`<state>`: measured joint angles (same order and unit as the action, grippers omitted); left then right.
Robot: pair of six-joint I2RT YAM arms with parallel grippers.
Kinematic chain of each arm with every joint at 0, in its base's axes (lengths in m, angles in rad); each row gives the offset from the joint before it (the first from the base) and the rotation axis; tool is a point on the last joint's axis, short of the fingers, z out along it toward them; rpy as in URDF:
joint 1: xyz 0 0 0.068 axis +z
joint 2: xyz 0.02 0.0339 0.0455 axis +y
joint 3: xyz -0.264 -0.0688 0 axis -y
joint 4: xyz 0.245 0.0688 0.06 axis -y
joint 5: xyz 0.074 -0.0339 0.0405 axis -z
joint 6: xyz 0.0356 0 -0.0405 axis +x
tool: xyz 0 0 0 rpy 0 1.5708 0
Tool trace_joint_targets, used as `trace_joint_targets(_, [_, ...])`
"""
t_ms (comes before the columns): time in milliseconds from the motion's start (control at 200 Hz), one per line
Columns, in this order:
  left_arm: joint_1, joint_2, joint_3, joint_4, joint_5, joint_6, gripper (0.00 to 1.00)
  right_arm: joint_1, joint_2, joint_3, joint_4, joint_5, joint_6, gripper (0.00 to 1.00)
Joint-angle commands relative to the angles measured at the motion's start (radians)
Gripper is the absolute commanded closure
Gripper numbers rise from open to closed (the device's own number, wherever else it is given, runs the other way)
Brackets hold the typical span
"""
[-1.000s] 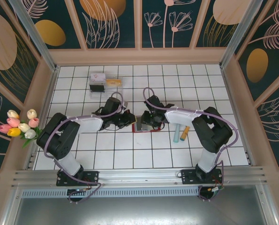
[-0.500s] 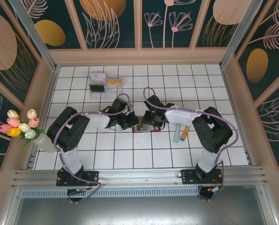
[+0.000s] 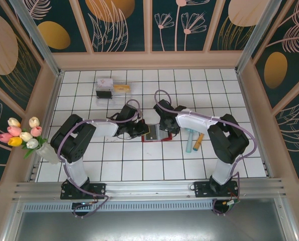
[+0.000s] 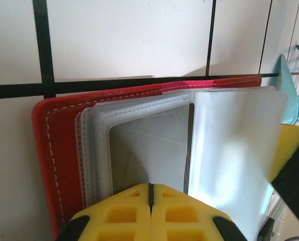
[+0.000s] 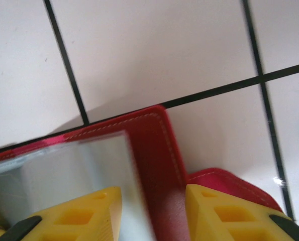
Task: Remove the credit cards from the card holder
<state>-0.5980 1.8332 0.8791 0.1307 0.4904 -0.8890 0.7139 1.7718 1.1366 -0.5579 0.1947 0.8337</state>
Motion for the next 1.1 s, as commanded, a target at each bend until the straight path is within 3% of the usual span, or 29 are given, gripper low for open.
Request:
trace_joint_targets(0, [0.001, 0.018, 0.02, -0.13, -0.06, 0.063, 1.0, -0.01, -0.055, 0.032, -0.051, 0.066, 0.044, 0.59])
trace_joint_targets(240, [0.0, 0.021, 0.036, -0.132, -0.034, 0.085, 1.0, -0.013, -0.183, 0.032, 0.078, -0.062, 0.01, 0.62])
trace_joint_targets(430, [0.0, 0.017, 0.058, -0.141, -0.028, 0.095, 1.0, -0.013, -0.201, 0.008, 0.173, -0.175, -0.041, 0.67])
trace_joint_targets(545, [0.001, 0.007, 0.063, -0.138, -0.03, 0.093, 1.0, -0.014, -0.168, -0.02, 0.234, -0.287, -0.052, 0.77])
trace_joint_targets(761, [0.0, -0.008, 0.069, -0.13, -0.013, 0.084, 1.0, -0.094, -0.151, -0.205, 0.478, -0.536, -0.128, 0.83])
trace_joint_targets(886, [0.0, -0.039, 0.08, -0.139, -0.023, 0.077, 0.91, -0.116, -0.117, -0.21, 0.439, -0.537, -0.169, 0.83])
trace_joint_targets(1091, [0.0, -0.109, 0.087, -0.15, -0.088, 0.094, 0.64, -0.119, -0.102, -0.197, 0.425, -0.559, -0.219, 0.81])
